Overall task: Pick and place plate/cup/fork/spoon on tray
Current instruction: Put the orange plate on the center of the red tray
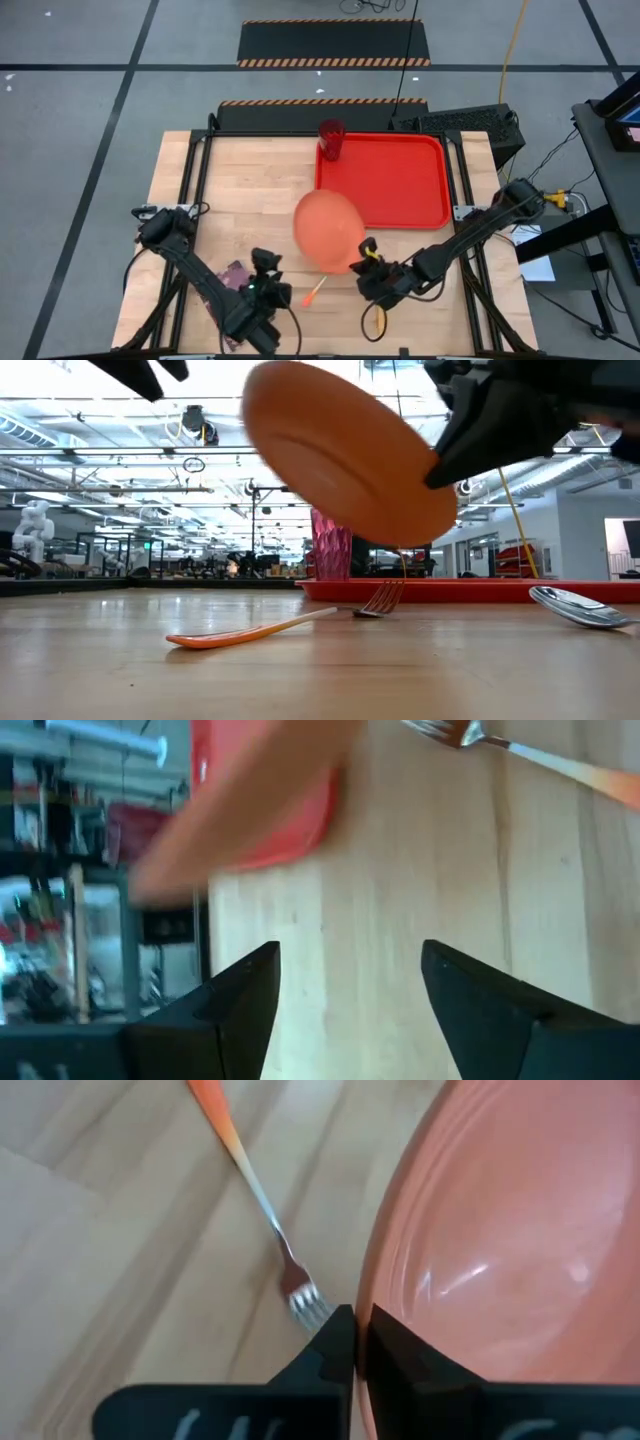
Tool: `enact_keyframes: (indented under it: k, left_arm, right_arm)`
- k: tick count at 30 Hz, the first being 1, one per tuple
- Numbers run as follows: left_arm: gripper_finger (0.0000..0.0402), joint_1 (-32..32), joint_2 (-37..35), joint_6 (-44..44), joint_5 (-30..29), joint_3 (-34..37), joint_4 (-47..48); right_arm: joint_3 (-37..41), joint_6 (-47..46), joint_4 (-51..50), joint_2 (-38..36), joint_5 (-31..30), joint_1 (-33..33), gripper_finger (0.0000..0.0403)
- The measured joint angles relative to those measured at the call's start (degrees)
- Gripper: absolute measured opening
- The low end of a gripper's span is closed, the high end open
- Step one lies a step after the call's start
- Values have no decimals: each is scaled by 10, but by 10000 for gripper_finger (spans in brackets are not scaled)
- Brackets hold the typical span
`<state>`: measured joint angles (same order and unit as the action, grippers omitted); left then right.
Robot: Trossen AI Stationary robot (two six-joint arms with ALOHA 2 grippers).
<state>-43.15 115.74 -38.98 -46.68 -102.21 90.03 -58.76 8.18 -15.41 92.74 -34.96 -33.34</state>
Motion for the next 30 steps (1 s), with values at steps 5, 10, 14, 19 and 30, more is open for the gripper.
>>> enact_keyframes:
  k: [5, 10, 14, 19, 30]
  left_arm:
    - [241, -31, 0, -127, 16, 2, -2]
    - [226, -53, 0, -241, 11, 4, -1]
    - [213, -58, 0, -294, 5, 4, -2]
    - [199, -54, 0, -342, -7, 4, -22]
    - [191, -41, 0, -283, -31, 4, -148]
  right_arm:
    - [0, -102, -114, -52, 5, 0, 3]
    - [0, -193, -206, -91, 5, 7, 3]
    - [0, -234, -256, -108, 6, 31, 3]
    - [0, -258, -303, -109, 6, 81, 3]
    - [0, -262, -312, -56, 37, 208, 4]
